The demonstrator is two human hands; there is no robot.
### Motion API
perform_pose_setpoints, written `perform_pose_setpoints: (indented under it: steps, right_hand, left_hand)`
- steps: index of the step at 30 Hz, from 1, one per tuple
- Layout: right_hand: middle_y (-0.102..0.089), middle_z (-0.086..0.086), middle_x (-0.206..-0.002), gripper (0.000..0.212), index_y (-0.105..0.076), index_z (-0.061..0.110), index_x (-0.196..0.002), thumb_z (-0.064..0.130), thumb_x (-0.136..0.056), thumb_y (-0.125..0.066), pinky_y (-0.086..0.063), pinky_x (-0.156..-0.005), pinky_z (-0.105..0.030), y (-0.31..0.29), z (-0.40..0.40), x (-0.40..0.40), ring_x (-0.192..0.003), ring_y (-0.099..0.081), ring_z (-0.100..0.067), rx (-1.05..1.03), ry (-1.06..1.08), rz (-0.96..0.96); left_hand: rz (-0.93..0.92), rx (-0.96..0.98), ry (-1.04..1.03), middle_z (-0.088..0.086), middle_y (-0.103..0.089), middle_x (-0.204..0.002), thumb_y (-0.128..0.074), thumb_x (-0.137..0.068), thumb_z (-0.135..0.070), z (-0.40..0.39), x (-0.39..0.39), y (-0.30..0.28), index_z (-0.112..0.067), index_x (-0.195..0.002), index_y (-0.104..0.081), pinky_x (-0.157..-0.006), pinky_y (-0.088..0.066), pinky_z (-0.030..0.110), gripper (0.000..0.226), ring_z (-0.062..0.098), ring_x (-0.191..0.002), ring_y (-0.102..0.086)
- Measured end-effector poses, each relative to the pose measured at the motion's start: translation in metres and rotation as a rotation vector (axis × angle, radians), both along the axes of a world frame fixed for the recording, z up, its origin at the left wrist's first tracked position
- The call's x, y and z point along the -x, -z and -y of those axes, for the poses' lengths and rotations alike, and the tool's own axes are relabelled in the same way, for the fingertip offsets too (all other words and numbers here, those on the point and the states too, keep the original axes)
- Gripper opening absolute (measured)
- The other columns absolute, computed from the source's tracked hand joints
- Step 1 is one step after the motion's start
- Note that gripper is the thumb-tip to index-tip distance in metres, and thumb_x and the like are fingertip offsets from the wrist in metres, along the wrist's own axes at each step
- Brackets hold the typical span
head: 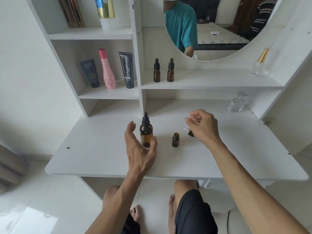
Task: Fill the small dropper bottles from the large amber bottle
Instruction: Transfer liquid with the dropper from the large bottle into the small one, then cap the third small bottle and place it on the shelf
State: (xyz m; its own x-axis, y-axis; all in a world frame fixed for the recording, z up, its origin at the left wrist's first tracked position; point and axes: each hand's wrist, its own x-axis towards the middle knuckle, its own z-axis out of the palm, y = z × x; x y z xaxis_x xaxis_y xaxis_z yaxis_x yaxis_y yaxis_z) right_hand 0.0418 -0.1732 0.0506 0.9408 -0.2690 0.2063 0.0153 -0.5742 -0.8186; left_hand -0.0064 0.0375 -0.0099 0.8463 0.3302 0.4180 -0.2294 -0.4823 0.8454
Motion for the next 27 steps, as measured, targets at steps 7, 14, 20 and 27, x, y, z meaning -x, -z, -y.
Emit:
perform_pose_setpoints:
  steps: [7, 14, 20, 27]
  right_hand:
    - [-0.068, -0.007, -0.117, 0.049, -0.066, 0.011, -0.122, 0.031, -0.080, -0.083, -0.050, -0.091, -0.029, 0.033, 0.016, 0.010, -0.101, -0.064, -0.020, 0.055, -0.026, -0.156]
    - [-0.074, -0.006, -0.108, 0.035, -0.071, 0.013, -0.112, 0.022, -0.081, -0.081, -0.051, -0.087, -0.025, 0.046, 0.015, 0.010, -0.100, -0.068, -0.020, 0.121, -0.026, -0.133]
    - [-0.073, 0.003, -0.089, 0.016, -0.074, 0.017, -0.098, 0.018, -0.082, -0.077, -0.055, -0.081, -0.026, 0.029, 0.021, 0.015, -0.084, -0.069, -0.014, 0.032, -0.023, -0.063]
    - [-0.074, 0.012, -0.088, 0.012, -0.076, 0.021, -0.094, 0.016, -0.083, -0.077, -0.048, -0.068, -0.008, -0.022, 0.021, 0.029, -0.075, -0.070, -0.004, 0.039, -0.321, -0.042]
  left_hand:
    - [0.343, -0.273, 0.038, 0.011, -0.054, -0.121, -0.072, -0.082, -0.025, 0.032, 0.015, -0.008, -0.011, -0.126, -0.044, -0.088, -0.047, 0.040, 0.054, 0.026, -0.110, -0.047]
    - [-0.167, -0.295, 0.235, -0.001, -0.054, -0.127, -0.069, -0.086, -0.040, 0.061, -0.001, -0.001, -0.021, -0.141, -0.036, -0.094, -0.043, 0.032, 0.067, 0.016, -0.120, -0.045]
    - [-0.247, -0.340, 0.225, 0.001, -0.066, -0.114, -0.070, -0.085, -0.041, 0.062, -0.009, 0.003, -0.017, -0.133, -0.050, -0.090, -0.047, 0.040, 0.057, 0.022, -0.111, -0.054]
    - [-0.206, -0.429, 0.219, 0.001, -0.068, -0.101, -0.066, -0.089, -0.037, 0.063, -0.014, 0.005, -0.016, -0.107, -0.064, -0.081, -0.046, 0.039, 0.028, 0.024, -0.095, -0.053]
